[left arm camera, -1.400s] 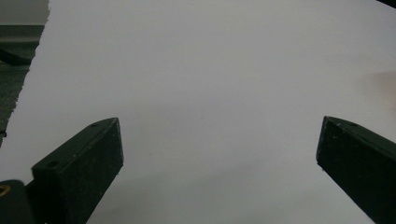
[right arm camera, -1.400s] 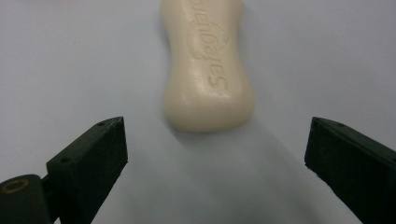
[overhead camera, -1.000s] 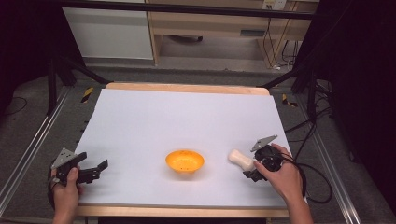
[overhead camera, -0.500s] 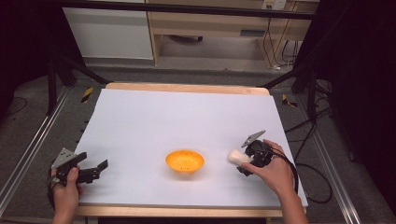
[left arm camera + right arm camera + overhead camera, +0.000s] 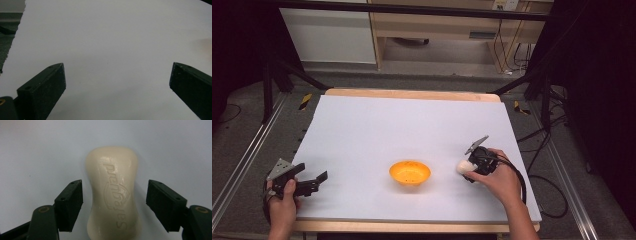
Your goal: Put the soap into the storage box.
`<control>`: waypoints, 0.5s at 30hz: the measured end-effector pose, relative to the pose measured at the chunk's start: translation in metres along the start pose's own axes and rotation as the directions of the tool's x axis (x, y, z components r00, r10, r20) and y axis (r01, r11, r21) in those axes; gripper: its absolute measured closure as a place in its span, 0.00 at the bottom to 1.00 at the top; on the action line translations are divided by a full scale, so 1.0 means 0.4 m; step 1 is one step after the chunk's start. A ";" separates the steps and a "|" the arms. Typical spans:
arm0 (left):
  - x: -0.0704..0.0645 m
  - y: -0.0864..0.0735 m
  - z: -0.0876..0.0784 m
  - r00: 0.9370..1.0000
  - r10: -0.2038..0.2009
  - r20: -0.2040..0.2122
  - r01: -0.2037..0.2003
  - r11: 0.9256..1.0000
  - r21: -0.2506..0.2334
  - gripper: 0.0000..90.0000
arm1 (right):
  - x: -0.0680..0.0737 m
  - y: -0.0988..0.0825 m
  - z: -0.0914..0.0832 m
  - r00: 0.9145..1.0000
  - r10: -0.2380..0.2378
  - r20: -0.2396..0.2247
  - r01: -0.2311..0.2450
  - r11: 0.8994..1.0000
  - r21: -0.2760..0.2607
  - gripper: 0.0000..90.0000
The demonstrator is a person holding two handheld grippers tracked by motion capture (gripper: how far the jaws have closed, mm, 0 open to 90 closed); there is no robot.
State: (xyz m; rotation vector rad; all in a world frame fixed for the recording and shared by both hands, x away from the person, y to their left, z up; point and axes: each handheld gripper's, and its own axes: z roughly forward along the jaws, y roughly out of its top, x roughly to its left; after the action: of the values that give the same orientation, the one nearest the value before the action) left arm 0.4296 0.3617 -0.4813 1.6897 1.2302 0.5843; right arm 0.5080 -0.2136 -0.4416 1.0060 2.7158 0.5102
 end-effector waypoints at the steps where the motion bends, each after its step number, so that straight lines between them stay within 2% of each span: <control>1: 0.000 0.000 0.000 1.000 0.000 0.000 0.000 1.000 0.000 0.00 | -0.001 0.002 0.001 1.000 0.000 -0.001 0.000 1.000 0.004 0.36; 6: 0.000 0.000 0.000 1.000 -0.004 0.002 0.004 1.000 0.000 0.00 | 0.001 0.010 0.008 1.000 0.008 -0.012 -0.008 0.999 0.032 0.40; 10: 0.000 0.000 0.000 1.000 -0.004 0.002 0.004 1.000 0.000 0.00 | -0.002 0.010 0.016 1.000 -0.003 -0.018 0.004 0.999 0.044 0.42; 15: 0.000 0.000 0.001 1.000 -0.005 0.002 0.005 1.000 0.001 0.00 | -0.004 0.009 0.026 0.999 -0.005 -0.037 0.008 0.998 0.059 0.50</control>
State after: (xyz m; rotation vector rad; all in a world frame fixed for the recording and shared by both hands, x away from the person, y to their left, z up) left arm 0.4299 0.3616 -0.4815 1.6873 1.2333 0.5795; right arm 0.5144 -0.2098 -0.4496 1.0117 2.7811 0.4540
